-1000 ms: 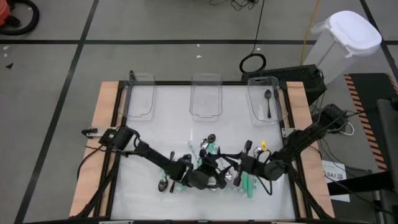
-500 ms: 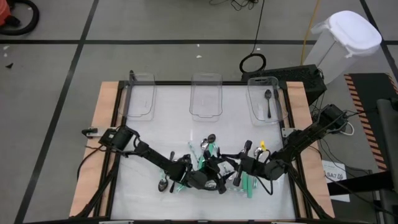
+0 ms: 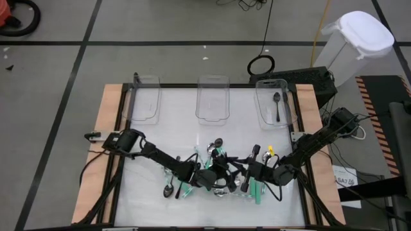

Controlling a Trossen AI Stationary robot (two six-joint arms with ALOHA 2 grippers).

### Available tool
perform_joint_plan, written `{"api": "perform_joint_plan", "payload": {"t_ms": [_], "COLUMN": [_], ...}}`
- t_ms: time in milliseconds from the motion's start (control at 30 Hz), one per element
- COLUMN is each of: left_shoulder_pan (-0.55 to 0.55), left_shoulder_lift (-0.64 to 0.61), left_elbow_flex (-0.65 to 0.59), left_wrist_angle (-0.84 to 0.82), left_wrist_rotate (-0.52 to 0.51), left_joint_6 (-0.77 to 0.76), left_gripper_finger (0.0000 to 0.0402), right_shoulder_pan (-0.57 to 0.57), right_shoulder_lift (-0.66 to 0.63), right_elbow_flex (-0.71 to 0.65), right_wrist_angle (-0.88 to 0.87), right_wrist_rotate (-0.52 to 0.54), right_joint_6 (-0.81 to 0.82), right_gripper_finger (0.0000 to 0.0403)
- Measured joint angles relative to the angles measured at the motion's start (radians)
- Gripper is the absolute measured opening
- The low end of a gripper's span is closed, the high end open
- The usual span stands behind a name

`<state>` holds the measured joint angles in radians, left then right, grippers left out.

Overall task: Sort silverware by color (type)
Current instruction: Put the black spoon into the right transparent bin

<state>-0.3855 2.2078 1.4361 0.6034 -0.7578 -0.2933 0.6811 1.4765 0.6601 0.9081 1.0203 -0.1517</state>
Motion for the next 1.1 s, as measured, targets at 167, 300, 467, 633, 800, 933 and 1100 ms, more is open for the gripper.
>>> {"api": "perform_joint_plan", "payload": {"t_ms": [167, 300, 467, 633, 800, 933, 1100], "left_shoulder_pan": [-0.001, -0.001, -0.003, -0.006, -0.01, -0.008, 0.001], "left_shoulder_lift": [0.0, 0.0, 0.0, 0.0, -0.006, -0.032, -0.044], "left_elbow_flex": [0.0, 0.0, 0.0, 0.0, 0.0, 0.0, 0.0], "left_wrist_angle": [0.0, 0.0, -0.005, -0.026, -0.068, -0.127, -0.196], "left_wrist_rotate": [0.0, 0.002, -0.002, -0.002, 0.019, 0.1, 0.209], "left_joint_6": [0.008, 0.011, 0.04, 0.048, 0.039, 0.025, 0.024], "left_gripper_finger": [0.0149, 0.0073, 0.0009, 0.0006, 0.0005, 0.0004, 0.0004], "right_shoulder_pan": [0.0, 0.0, 0.001, 0.006, 0.028, 0.051, 0.054], "right_shoulder_lift": [0.0, 0.0, 0.0, -0.003, -0.045, -0.116, -0.208], "right_elbow_flex": [0.0, 0.0, 0.0, 0.0, 0.0, 0.001, 0.001], "right_wrist_angle": [-0.001, -0.004, -0.008, -0.017, -0.122, -0.299, -0.523], "right_wrist_rotate": [0.001, 0.005, -0.002, 0.001, 0.0, -0.007, -0.169], "right_joint_6": [-0.01, -0.014, -0.012, 0.006, 0.031, 0.126, 0.298], "right_gripper_finger": [0.0013, 0.0013, 0.0025, 0.0073, 0.0122, 0.0147, 0.0159]}}
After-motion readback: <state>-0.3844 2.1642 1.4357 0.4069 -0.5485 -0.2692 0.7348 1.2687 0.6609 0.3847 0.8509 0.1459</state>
